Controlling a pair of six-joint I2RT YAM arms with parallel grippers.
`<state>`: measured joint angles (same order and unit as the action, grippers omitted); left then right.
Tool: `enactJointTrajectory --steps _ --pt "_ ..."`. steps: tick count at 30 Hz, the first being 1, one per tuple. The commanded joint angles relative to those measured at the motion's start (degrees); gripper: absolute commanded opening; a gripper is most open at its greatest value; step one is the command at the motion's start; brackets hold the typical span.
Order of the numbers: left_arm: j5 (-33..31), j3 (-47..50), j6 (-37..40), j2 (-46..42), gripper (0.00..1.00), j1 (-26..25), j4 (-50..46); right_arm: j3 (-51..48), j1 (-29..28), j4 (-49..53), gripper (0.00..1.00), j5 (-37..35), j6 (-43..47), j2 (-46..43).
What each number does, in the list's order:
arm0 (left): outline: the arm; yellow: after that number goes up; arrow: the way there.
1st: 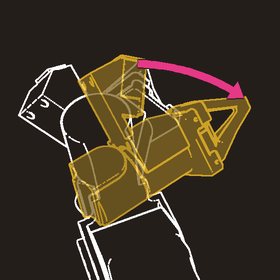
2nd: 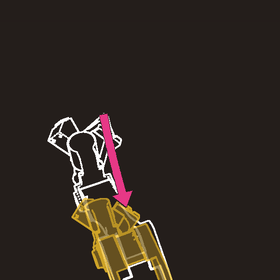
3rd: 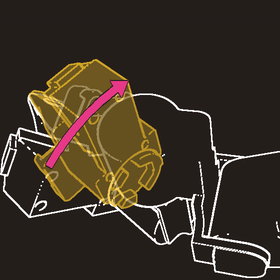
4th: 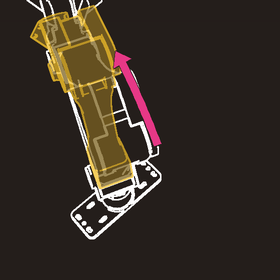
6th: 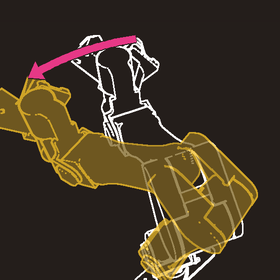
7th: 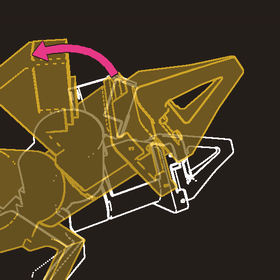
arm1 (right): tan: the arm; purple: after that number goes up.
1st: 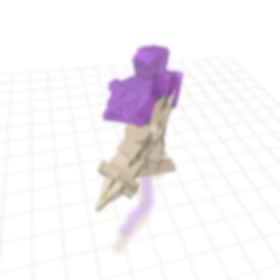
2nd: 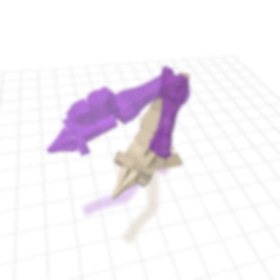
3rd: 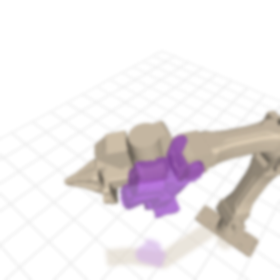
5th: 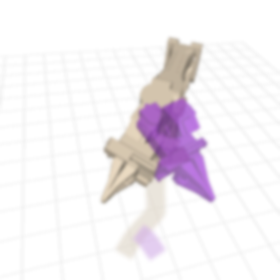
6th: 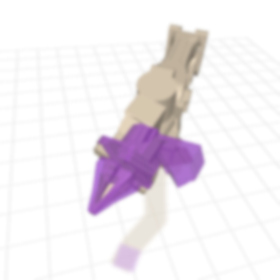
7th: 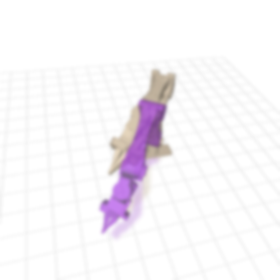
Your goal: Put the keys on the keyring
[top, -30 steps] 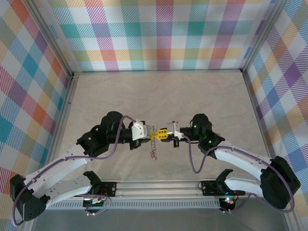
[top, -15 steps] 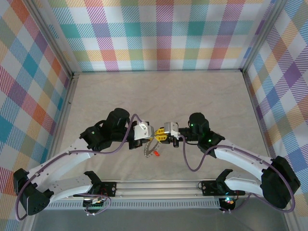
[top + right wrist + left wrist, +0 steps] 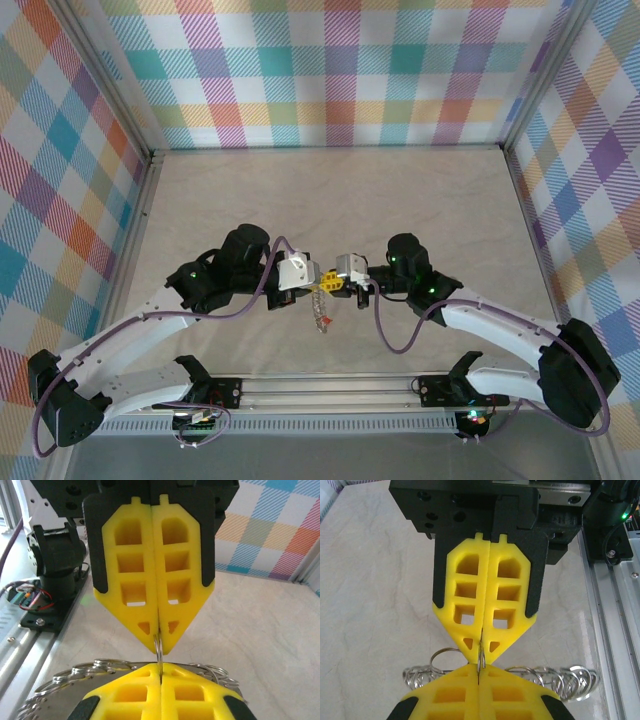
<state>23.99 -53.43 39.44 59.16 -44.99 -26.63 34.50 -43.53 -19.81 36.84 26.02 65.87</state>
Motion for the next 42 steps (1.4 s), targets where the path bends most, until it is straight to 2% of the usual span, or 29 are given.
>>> enactJointTrajectory --steps 1,3,7,10,20,27,33,42 --pt "1.57 -0.76 -1.13 -0.31 0.03 -0.38 2.98 -0.74 -0.42 -5.83 0.00 -0.15 -0.74 0.08" --pt "1.34 -0.59 -1.84 -0.56 0.16 -0.37 3.25 -2.23 -0.40 -9.48 0.00 -0.23 -1.67 -0.36" --pt "1.25 1.20 -3.06 -2.24 0.27 -0.42 3.93 -3.71 -0.42 -11.88 0.00 -0.40 -2.50 -1.41" --pt "0.03 2.88 -3.75 -4.15 0.30 -0.42 5.11 -4.28 -0.41 -11.81 0.00 -0.99 -2.51 -2.04" --pt "-0.47 3.33 -3.58 -5.52 0.31 -0.36 4.76 -6.10 -0.37 -17.53 0.00 1.54 -4.74 -2.72" --pt "2.70 3.91 -1.83 -5.88 0.32 -0.37 5.41 -6.45 -0.42 -18.95 0.00 2.04 -4.97 -3.11" --pt "2.38 4.60 -1.09 -5.57 0.32 -0.36 7.56 -6.30 -0.40 -20.43 0.00 3.61 -5.31 -2.61" --pt "4.37 2.82 1.17 -3.19 0.16 -0.36 5.92 -5.27 -0.41 -19.89 0.00 6.00 -4.94 -1.64"
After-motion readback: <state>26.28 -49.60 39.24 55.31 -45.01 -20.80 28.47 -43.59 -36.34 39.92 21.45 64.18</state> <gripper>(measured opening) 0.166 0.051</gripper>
